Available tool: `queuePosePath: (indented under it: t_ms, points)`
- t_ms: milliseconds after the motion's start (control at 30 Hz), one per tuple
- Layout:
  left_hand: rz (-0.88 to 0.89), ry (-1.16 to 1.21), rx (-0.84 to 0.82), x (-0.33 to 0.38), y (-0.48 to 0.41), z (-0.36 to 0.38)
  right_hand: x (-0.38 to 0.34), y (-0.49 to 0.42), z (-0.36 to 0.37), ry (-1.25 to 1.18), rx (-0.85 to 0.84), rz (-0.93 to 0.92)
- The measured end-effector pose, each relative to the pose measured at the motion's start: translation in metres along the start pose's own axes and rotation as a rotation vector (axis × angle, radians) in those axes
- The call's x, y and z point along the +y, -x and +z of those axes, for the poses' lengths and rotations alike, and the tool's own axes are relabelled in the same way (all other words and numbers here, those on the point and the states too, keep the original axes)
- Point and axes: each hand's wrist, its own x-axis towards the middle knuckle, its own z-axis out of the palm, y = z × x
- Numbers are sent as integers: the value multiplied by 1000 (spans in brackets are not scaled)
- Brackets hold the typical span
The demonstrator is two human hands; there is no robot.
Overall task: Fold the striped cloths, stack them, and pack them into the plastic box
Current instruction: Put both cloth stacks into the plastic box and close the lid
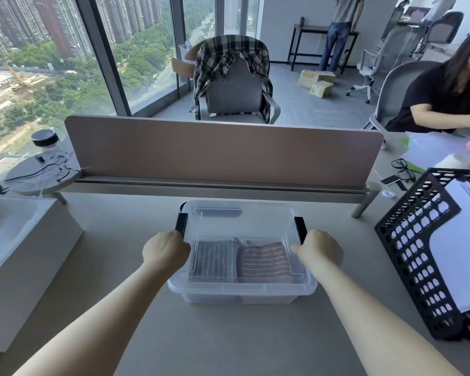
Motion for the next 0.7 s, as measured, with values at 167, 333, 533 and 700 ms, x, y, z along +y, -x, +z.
queuePosePath:
  t_ms: [167, 333, 533, 700]
  points:
    - [0, 218, -108, -2, -20, 5, 14, -17, 7, -104, -16, -75]
    - [12, 316, -89, -2, -43, 9, 19, -34, 16, -250, -39, -101]
    - [-16, 338, -98, 3, -59, 8, 17, -45, 13, -367, -43, -88]
    - [-32, 360, -95, 7, -61, 3, 14, -53, 10, -416, -51, -88]
